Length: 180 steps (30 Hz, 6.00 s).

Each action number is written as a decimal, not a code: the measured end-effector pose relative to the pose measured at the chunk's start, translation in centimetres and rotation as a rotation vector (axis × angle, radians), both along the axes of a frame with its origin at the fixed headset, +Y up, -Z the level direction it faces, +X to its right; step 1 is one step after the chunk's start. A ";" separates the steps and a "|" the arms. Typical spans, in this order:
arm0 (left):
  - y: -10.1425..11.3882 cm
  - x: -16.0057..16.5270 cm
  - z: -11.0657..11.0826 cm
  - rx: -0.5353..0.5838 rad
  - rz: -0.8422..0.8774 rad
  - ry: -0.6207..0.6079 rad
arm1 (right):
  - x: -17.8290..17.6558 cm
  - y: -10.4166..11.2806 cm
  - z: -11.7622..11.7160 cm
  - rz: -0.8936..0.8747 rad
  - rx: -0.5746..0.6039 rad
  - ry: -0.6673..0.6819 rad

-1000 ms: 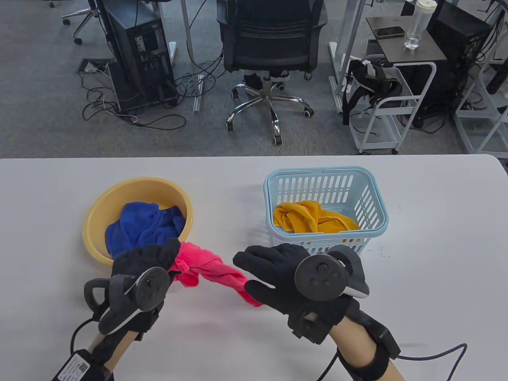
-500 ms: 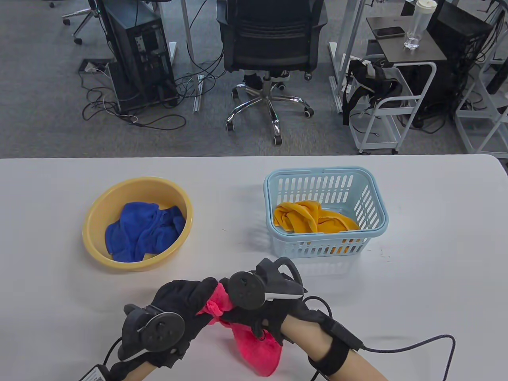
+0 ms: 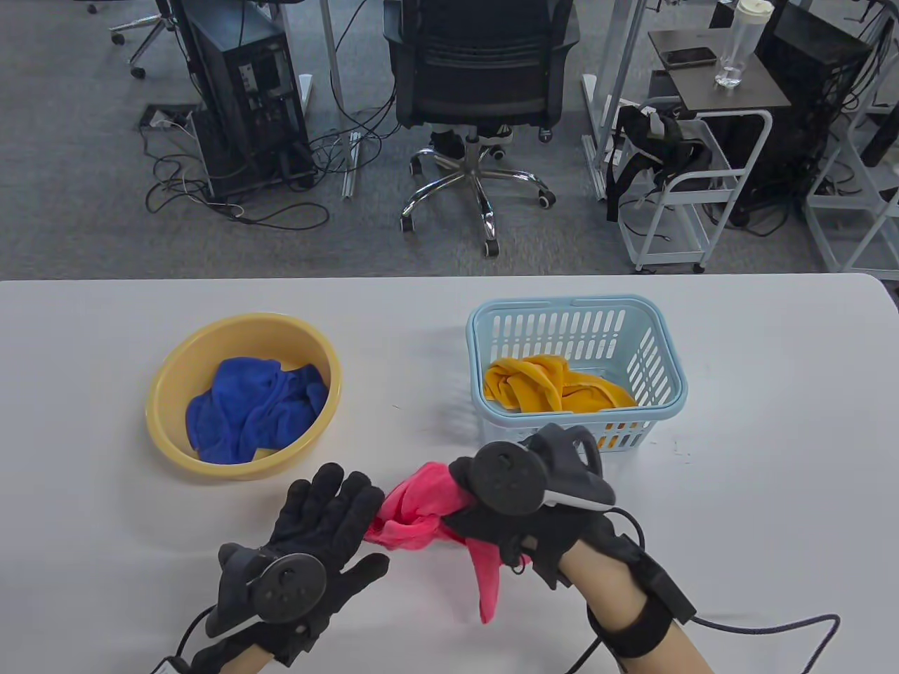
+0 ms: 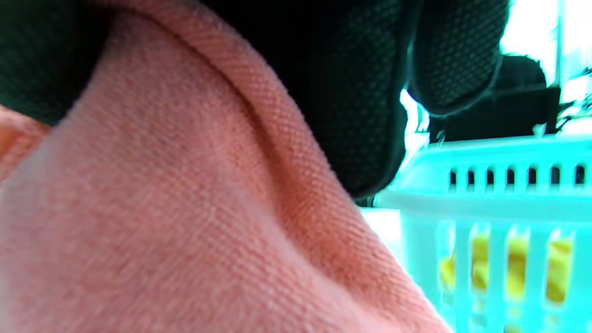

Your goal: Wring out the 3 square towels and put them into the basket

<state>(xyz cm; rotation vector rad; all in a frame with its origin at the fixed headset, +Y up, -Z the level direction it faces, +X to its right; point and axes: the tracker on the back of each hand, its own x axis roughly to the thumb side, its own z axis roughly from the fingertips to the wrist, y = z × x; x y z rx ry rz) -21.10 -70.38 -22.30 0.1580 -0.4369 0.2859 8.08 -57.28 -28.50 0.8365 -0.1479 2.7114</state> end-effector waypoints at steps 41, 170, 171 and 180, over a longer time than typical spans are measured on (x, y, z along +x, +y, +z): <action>-0.9 1.0 0.1 -0.117 -0.136 0.001 | 2.2 -8.8 6.3 0.049 0.158 0.080; 11.0 4.4 -1.9 -0.024 0.345 -0.141 | 1.1 1.2 1.1 -0.749 0.040 0.152; 10.9 4.5 -1.7 -0.024 0.323 -0.112 | 0.9 1.2 1.3 -0.750 0.057 0.157; 10.6 2.1 -3.1 0.048 0.501 0.038 | 2.1 2.4 1.9 -0.832 0.057 0.187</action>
